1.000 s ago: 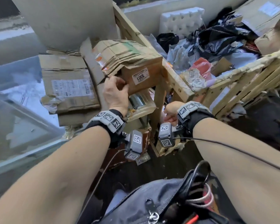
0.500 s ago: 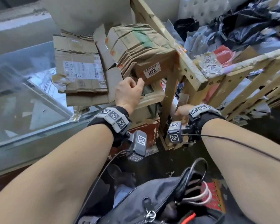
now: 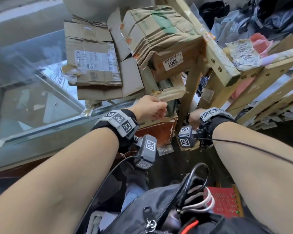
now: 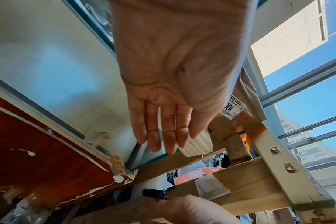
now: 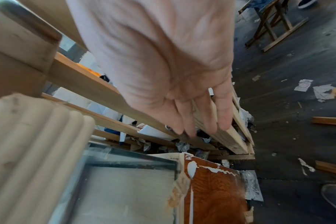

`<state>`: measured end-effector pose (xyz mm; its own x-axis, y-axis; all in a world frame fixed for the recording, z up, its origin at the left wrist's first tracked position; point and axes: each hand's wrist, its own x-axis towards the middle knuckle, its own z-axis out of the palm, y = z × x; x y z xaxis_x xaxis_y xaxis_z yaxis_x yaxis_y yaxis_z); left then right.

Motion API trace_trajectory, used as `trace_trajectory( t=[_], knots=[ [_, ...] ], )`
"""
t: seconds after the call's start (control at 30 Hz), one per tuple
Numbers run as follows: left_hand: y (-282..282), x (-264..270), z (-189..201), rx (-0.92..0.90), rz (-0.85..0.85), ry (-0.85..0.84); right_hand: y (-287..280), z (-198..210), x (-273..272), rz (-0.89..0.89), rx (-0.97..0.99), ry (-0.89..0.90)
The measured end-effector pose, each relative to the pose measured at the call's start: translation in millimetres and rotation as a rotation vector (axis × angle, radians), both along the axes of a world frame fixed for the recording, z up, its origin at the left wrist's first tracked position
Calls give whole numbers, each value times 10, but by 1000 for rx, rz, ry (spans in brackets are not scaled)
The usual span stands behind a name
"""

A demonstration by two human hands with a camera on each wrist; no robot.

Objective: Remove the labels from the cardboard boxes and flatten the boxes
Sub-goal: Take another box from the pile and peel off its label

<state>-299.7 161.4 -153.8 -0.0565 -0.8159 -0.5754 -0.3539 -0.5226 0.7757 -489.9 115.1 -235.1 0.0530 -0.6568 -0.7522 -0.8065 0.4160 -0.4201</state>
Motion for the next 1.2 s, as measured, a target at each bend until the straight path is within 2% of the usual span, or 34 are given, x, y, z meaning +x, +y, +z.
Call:
trace_trajectory(
  t=[0.17, 0.3, 0.47, 0.53, 0.6, 0.73, 0.83, 1.03, 1.2],
  knots=[
    [-72, -70, 51, 19, -117, -56, -23, 257, -53, -244, 109, -230],
    [-174, -191, 115, -56, -202, -132, -40, 623, -36, -108, 238, -246],
    [-236, -204, 272, -87, -453, -308, -71, 922, 58, -129, 239, -426],
    [-233, -160, 347, -87, -495, -345, -108, 1027, 97, -103, 222, -480],
    [-245, -94, 372, -100, -419, -296, -135, 1146, 131, -94, 182, -521],
    [-231, 58, 464, -78, -159, -41, -162, 1345, 179, -61, 126, -573],
    [-203, 170, 582, -66, -55, 34, -199, 1446, 269, 28, 12, -490],
    [-140, 270, 679, -88, 68, 123, -268, 1630, 421, 16, -106, -445],
    [-87, 281, 680, -84, 54, 133, -307, 1692, 467, 121, -178, -290]
  ],
)
